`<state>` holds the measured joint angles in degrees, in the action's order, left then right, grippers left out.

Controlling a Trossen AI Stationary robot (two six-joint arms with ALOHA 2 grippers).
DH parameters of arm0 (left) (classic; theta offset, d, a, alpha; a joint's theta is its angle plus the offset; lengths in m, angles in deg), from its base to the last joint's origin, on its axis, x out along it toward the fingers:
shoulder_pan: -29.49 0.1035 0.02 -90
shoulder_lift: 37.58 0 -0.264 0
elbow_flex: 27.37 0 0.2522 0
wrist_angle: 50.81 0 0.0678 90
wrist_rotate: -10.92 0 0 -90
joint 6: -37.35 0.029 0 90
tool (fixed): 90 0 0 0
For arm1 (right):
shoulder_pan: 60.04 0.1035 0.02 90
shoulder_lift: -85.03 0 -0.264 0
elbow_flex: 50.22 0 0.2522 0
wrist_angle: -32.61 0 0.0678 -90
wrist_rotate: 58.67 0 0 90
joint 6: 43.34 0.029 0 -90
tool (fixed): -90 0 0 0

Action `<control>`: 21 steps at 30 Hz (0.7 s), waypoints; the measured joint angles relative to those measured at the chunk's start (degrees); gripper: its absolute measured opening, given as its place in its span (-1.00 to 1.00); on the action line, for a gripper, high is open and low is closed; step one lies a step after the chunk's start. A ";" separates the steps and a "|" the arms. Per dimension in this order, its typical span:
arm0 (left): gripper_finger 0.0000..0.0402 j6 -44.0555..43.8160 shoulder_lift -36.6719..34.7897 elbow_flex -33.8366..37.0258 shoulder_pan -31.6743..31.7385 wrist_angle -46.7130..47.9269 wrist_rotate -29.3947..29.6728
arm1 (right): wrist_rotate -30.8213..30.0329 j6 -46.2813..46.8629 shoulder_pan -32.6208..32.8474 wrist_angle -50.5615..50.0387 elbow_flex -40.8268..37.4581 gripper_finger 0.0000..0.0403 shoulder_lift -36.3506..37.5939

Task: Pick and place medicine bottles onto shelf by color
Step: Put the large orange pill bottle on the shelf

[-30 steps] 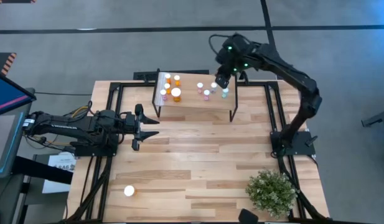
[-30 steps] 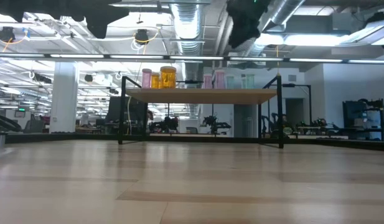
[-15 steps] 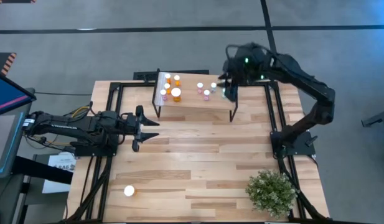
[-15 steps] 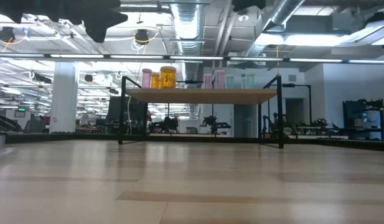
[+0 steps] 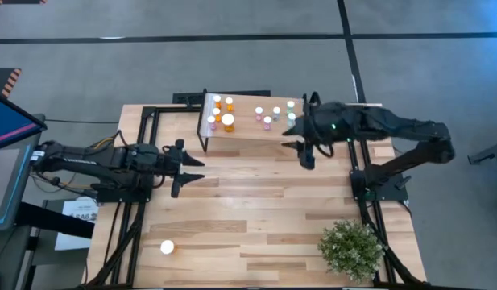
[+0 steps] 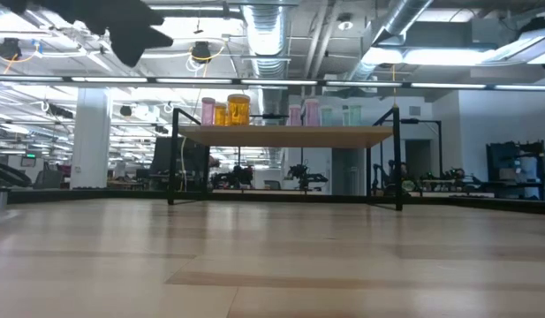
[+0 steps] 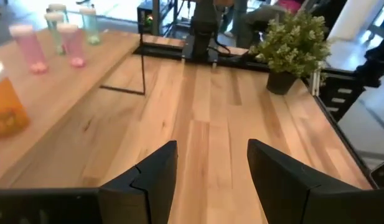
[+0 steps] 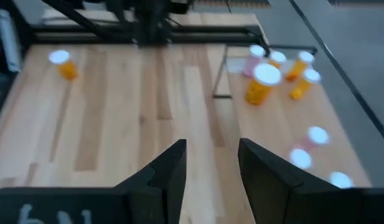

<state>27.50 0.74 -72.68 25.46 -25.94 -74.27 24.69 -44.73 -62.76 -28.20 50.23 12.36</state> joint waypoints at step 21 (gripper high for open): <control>-0.09 5.10 15.54 -2.19 -26.29 -14.42 -4.01 | -1.42 -4.98 26.18 48.90 -25.35 -0.18 -6.48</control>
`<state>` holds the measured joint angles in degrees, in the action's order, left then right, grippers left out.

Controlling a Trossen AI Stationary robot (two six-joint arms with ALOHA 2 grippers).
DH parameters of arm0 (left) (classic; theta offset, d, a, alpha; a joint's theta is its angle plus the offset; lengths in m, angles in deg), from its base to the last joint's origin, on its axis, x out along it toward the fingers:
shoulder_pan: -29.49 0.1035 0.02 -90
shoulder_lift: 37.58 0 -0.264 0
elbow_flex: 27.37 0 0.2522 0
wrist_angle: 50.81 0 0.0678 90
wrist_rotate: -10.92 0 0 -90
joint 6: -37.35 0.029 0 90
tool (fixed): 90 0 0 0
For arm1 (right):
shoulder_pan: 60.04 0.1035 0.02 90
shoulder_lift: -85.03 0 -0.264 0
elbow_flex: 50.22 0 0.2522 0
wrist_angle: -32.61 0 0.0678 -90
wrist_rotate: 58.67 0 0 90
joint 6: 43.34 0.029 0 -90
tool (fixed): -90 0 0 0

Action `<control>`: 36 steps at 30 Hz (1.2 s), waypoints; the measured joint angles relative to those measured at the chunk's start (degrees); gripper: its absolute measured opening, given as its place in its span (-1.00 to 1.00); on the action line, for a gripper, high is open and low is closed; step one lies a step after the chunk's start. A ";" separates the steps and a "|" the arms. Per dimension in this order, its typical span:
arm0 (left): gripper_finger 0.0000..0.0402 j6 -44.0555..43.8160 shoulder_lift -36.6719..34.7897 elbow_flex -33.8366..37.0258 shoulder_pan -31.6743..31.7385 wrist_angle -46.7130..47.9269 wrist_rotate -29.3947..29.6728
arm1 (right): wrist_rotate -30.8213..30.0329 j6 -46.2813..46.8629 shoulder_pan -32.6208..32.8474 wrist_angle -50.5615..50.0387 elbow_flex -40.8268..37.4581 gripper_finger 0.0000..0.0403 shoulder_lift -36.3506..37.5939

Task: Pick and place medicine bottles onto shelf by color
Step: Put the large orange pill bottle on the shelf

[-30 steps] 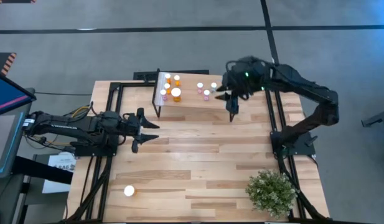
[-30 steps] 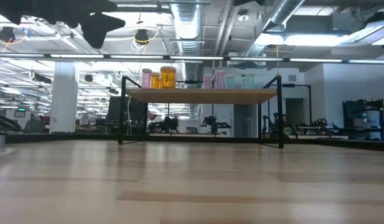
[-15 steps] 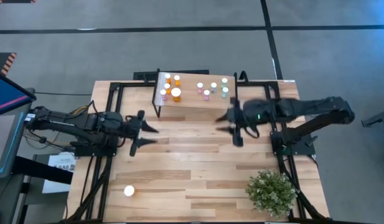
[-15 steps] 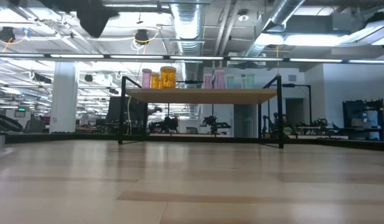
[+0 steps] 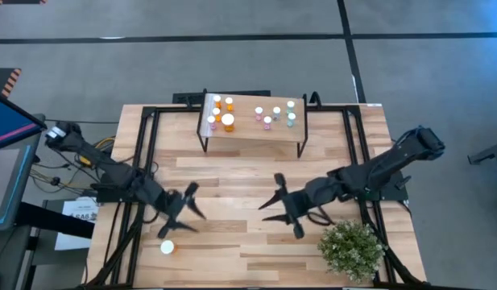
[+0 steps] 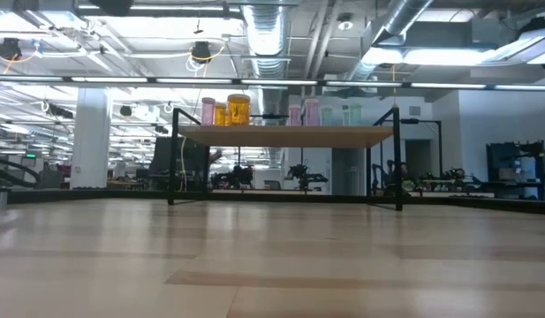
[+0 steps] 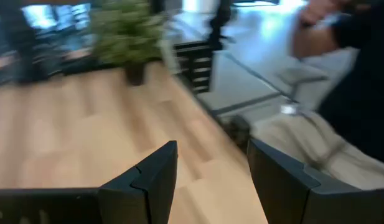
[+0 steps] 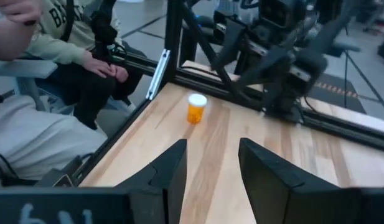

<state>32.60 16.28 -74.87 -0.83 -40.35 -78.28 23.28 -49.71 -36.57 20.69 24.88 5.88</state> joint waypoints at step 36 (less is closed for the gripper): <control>-0.09 -16.07 -5.00 -0.05 2.51 17.34 24.97 | -8.63 -4.47 -6.97 -12.44 6.64 -0.31 -5.92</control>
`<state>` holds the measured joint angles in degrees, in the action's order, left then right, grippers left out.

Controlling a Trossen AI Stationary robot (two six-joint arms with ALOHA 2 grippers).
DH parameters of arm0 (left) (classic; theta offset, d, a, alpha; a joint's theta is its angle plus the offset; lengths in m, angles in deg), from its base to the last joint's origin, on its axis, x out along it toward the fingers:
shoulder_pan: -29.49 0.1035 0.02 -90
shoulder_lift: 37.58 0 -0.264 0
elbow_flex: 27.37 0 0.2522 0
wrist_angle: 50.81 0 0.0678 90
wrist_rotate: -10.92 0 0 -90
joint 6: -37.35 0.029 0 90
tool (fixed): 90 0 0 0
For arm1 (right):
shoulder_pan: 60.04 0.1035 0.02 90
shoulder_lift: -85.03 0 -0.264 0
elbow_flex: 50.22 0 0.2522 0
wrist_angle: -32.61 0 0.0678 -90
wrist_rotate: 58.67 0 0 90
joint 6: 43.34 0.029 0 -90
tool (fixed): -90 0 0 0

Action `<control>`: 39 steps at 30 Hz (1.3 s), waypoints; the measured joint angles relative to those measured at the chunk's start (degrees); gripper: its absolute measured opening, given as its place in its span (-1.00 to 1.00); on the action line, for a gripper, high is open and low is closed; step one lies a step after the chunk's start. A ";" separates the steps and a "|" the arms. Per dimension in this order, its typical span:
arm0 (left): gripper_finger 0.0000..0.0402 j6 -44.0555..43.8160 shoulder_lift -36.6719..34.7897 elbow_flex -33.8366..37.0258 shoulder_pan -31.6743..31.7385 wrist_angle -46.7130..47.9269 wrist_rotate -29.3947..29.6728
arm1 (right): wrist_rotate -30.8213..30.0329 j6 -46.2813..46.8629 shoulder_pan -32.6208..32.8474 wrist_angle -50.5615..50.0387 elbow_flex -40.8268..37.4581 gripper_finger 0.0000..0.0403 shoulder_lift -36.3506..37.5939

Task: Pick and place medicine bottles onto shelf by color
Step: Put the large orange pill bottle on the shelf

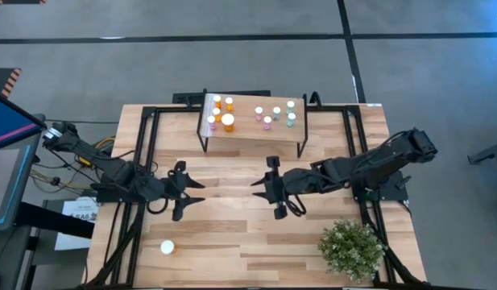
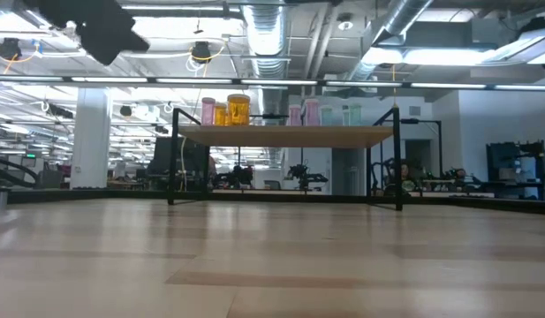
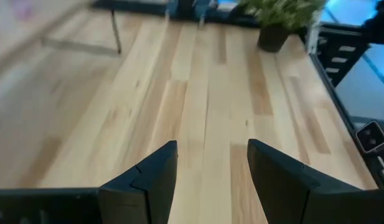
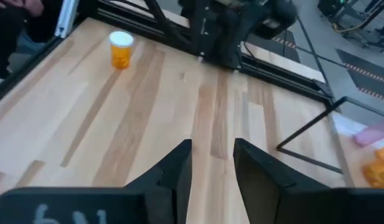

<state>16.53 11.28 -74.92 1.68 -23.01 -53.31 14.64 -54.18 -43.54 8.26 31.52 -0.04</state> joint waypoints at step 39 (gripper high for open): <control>-0.07 -61.36 37.08 -31.16 -22.70 35.64 -21.31 | 4.87 -0.12 3.07 -7.13 -0.04 -0.34 -1.79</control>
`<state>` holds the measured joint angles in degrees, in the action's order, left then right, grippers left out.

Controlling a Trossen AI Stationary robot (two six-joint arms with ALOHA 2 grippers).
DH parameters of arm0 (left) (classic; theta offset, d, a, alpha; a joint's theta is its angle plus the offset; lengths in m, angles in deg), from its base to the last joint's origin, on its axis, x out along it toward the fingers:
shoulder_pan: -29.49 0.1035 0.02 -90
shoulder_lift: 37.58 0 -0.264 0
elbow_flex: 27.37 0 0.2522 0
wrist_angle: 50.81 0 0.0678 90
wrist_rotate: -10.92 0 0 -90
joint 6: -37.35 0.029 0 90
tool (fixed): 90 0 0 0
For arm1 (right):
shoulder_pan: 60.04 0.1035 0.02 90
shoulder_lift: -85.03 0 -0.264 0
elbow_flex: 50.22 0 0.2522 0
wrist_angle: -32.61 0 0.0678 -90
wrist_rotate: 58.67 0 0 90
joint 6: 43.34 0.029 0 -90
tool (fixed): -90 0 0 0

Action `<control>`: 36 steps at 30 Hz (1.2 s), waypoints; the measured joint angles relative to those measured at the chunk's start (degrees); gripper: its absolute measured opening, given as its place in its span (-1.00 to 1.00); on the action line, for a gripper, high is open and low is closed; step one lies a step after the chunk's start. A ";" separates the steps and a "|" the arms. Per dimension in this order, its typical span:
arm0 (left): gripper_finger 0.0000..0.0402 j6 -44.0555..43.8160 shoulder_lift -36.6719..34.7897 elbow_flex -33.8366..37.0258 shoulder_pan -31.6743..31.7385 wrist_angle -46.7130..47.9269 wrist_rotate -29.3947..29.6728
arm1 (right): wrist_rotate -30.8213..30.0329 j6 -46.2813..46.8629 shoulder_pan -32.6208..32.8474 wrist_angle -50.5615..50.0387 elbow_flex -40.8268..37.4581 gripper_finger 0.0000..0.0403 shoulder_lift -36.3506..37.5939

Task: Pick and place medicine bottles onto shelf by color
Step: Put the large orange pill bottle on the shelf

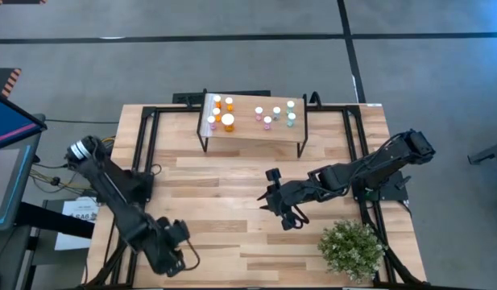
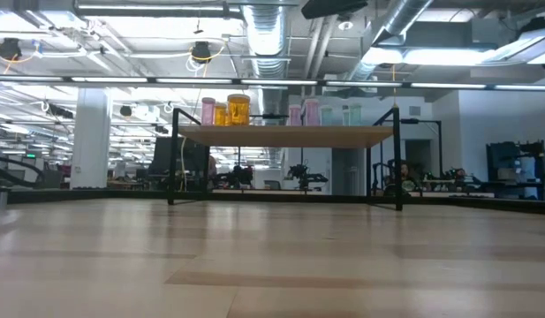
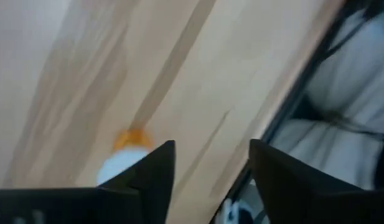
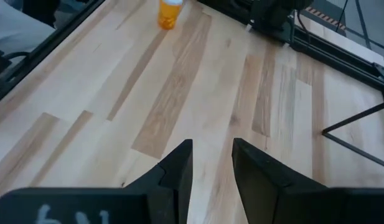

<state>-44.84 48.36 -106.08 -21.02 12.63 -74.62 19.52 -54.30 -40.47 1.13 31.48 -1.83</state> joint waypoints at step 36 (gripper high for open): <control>0.32 -14.14 3.34 10.91 -6.64 -0.50 -0.87 | 0.00 0.49 -0.22 5.55 -3.08 -0.34 -0.60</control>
<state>-58.98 51.70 -95.18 -27.66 12.13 -75.49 19.52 -53.80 -40.69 6.68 28.40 -2.43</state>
